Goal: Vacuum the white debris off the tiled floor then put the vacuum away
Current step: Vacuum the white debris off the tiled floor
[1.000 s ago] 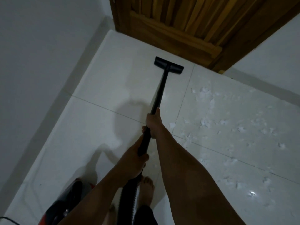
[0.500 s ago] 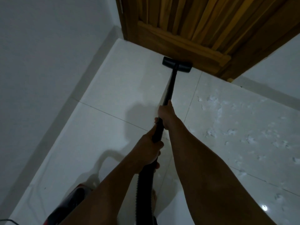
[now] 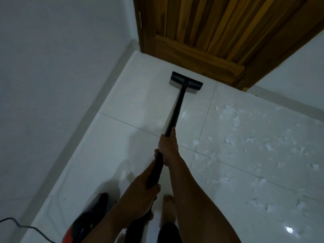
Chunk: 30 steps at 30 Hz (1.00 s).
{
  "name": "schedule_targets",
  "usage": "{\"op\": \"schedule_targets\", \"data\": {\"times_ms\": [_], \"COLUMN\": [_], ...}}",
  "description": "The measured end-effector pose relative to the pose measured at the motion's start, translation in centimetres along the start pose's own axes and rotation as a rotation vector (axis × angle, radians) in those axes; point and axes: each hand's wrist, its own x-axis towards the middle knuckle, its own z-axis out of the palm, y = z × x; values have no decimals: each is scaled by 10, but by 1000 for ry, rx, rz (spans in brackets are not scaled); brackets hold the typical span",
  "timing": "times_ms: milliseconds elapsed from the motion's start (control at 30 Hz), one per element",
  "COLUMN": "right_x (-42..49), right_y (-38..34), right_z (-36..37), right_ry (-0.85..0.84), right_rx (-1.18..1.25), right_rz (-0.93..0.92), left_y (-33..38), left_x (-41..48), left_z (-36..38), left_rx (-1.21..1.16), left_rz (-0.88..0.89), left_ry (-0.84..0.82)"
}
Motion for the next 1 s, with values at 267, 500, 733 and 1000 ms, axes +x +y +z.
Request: {"op": "schedule_targets", "data": {"times_ms": [267, 500, 733, 1000], "right_x": [-101, -169, -232, -318], "right_y": [95, 198, 307, 444], "right_z": [27, 36, 26, 18], "right_ry": [-2, -1, -29, -32], "right_rx": [54, 100, 63, 84], "right_rz": [-30, 3, -7, 42], "left_y": [-97, -161, -253, -334], "left_x": [-103, -206, -293, -414], "left_z": [-13, 3, 45, 90], "left_rx": [-33, 35, 13, 78], "left_rz": [64, 135, 143, 43], "left_ry": [-55, -105, -52, -54]}}
